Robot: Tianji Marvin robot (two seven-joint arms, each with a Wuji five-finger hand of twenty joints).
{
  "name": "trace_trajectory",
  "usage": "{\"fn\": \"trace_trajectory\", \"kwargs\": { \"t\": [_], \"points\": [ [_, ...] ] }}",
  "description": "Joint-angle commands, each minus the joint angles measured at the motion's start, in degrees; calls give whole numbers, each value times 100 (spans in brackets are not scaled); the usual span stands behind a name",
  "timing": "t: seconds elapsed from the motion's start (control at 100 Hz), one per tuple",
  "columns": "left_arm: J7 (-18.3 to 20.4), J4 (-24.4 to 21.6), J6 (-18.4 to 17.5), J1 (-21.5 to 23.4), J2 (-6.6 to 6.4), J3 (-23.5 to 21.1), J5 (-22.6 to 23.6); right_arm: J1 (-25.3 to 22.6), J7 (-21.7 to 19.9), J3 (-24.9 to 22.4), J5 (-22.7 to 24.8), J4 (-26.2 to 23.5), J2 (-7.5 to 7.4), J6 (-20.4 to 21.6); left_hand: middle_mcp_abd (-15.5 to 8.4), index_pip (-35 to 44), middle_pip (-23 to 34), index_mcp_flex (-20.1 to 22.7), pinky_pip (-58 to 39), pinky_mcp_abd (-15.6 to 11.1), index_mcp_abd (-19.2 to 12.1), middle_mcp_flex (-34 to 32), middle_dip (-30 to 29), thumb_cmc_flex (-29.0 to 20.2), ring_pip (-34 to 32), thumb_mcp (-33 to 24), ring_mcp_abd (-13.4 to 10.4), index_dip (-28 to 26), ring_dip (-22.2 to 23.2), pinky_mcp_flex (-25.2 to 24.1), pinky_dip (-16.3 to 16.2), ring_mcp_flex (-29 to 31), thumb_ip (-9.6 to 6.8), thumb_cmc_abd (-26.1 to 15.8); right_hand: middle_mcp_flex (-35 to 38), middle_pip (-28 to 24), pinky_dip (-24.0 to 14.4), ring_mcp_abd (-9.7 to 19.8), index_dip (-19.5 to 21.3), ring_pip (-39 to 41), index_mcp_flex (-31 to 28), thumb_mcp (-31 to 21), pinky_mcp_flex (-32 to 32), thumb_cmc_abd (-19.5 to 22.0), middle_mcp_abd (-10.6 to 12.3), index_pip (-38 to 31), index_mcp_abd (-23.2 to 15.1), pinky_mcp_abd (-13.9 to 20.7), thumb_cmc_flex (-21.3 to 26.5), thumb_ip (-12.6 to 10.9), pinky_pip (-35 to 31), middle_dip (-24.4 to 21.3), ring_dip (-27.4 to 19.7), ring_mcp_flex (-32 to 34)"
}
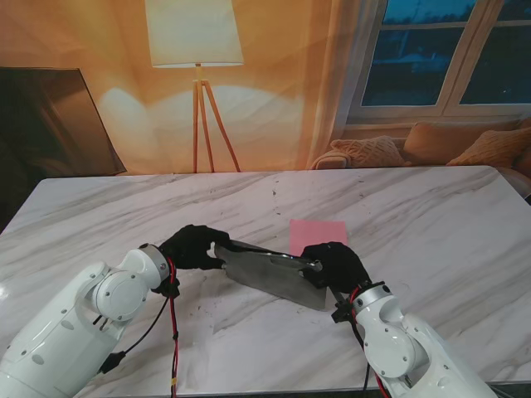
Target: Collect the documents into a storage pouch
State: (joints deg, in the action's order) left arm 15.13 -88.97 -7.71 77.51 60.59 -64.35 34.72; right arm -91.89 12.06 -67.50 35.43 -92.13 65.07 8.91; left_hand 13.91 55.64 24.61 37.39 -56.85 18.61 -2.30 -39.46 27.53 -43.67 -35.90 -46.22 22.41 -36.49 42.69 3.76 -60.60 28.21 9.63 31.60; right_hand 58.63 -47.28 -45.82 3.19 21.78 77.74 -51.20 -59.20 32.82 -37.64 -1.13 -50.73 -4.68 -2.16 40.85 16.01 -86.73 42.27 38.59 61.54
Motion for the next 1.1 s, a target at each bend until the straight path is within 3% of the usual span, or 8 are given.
{"fn": "trace_trajectory", "kwargs": {
  "t": [0.0, 0.12, 0.21, 0.42, 0.62, 0.7, 0.78, 1.09],
  "points": [
    [56, 95, 81, -21, -20, 28, -36, -24, -80, -9, -5, 7, 2, -60, 78, 735, 309, 112, -1500, -99, 606, -441, 148, -180, -588, -231, 258, -176, 251, 147, 329, 410, 197, 250, -123, -11, 70, 513, 234, -33, -450, -389, -58, 413, -241, -607, -712, 61, 424, -117, -20, -10, -34, 127],
    [-22, 131, 92, -22, -8, 53, -3, -19, -100, -17, -20, 17, 2, -104, 182, 672, 531, 179, -1984, -68, 574, -742, 207, -328, -1265, -372, 283, 53, 474, 728, 295, 843, 209, 315, -124, -14, 83, 481, 229, -80, -430, -396, -88, 417, -237, -617, -701, 58, 398, -109, 2, -9, -52, 103],
    [-162, 149, 48, -4, 5, 44, 127, -15, -114, -21, -41, 18, 3, -138, 207, 20, 633, 525, -2086, -35, 470, -1102, 388, -622, -1434, -477, 295, 797, 427, 1018, 283, 1125, 219, 126, -147, -5, 117, 418, 200, -213, -370, -395, -147, 432, -233, -620, -692, 56, 362, -98, 66, -14, -107, 42],
    [-441, 154, 54, 58, 46, -9, 254, -14, -151, -6, -53, 6, -1, -185, 292, -399, 415, 1067, -2261, 50, 744, -1711, 945, -1341, -1795, 139, 434, 1300, 399, 1308, 324, 1430, 212, -324, -406, 279, 278, 216, -23, -818, 91, -287, -432, 514, -213, -591, -638, 13, 191, -75, 361, -144, -354, -258],
    [-826, 168, 23, 147, 95, -97, 440, -38, -299, -57, -96, -51, -21, -288, 577, -399, 640, 1237, -2324, 95, 1138, -1920, 1132, -1434, -2125, 28, 563, 1179, 540, 1407, 298, 1574, 203, -187, -1482, 624, 423, 29, -117, -1909, 1132, -407, -1116, 282, -98, -12, -487, 40, -929, 70, 941, -743, -613, -1070],
    [-1023, 186, -6, 180, 118, -138, 529, -38, -342, -71, -138, -74, -22, -321, 555, -375, 681, 1277, -2343, 75, 1098, -1971, 1159, -1281, -2189, -232, 563, 1136, 578, 1439, 297, 1600, 242, -67, -1951, 844, 415, -9, 229, -2441, 1314, -605, -1391, 322, -63, 802, -343, 32, -1512, -212, 1208, -991, -737, -1459],
    [-1168, 190, -19, 215, 137, -181, 592, -30, -383, -83, -149, -94, -28, -338, 536, -338, 700, 1259, -2328, 59, 1028, -1963, 1188, -1254, -2210, -288, 536, 1101, 594, 1411, 304, 1581, 256, -43, -2339, 1052, 396, -24, 773, -2961, 1499, -735, -1582, 376, -10, 1463, -251, 41, -1920, -833, 1434, -1155, -875, -1818],
    [-1330, 114, -3, 401, 126, -433, 884, 52, -345, -94, -174, -108, -7, -446, 385, -242, 674, 1029, -2231, -42, 744, -1822, 1382, -1355, -2210, -137, 387, 757, 651, 1255, 359, 1435, 267, -195, -3399, 1498, 489, 10, 829, -4042, 2477, -300, -2103, 366, 135, 1893, -191, 70, -2057, -867, 2110, -1467, -1239, -2749]
  ]
}}
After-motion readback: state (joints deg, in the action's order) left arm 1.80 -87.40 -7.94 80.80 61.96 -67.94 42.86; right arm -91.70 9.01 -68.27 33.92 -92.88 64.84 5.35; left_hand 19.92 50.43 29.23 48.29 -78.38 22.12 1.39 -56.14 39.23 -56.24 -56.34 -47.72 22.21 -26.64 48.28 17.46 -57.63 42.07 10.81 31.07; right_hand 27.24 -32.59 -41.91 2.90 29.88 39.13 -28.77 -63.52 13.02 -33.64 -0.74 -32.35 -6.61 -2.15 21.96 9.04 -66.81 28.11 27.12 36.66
